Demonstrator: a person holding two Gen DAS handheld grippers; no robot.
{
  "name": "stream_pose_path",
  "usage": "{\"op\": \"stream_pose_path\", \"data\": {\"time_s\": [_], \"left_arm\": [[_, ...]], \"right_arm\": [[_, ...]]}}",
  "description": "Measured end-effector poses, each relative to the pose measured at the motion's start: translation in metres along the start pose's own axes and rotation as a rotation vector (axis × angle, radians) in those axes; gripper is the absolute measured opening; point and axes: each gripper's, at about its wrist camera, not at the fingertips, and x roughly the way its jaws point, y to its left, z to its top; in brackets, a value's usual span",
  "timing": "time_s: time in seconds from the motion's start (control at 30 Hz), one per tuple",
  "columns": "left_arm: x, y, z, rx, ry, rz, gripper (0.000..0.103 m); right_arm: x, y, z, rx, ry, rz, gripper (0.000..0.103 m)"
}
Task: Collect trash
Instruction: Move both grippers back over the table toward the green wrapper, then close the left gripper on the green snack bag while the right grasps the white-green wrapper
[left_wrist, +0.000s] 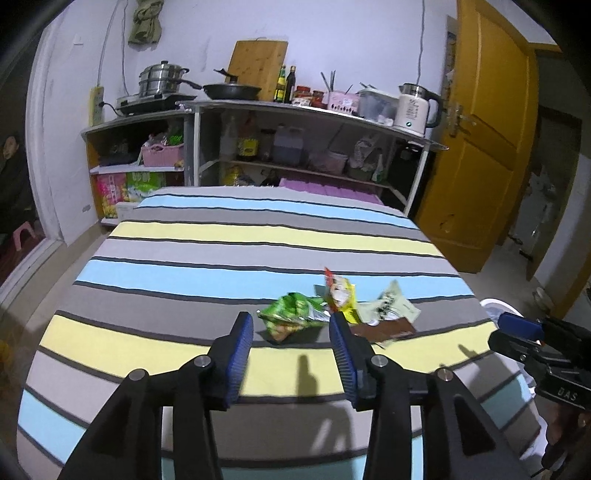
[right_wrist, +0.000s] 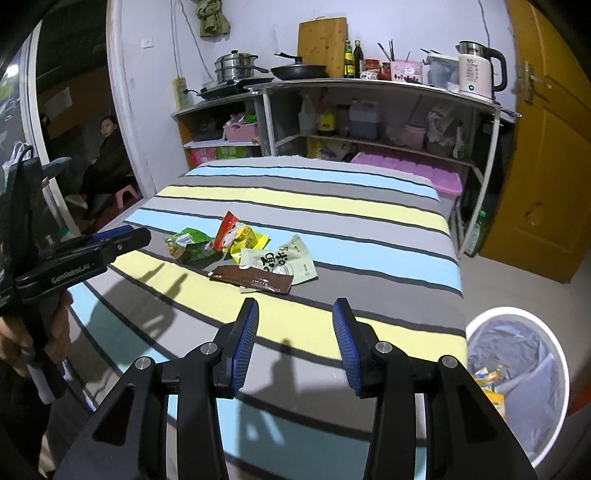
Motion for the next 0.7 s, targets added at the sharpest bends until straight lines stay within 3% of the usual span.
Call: {"op": "stream_pose_path", "data": {"time_s": [0.23,0.47,0.7], "left_arm": [[0.026,-0.003,0.012,0.019,0.023,-0.019,0.057],[0.059,-0.004,0.021,0.025,0.065,-0.003,0.058],[0.075,0.004,0.004,-0.003,0.144,0.002,0.058]], "right_arm": [[0.019,-0.005,0.009,0.003,0.018,0.006,0.043],[0.045,-0.013,0.025,0.001,0.042,0.037,0.045],[0.085,-0.020,0.036,-0.021,0.104,0.078,0.046]]}}
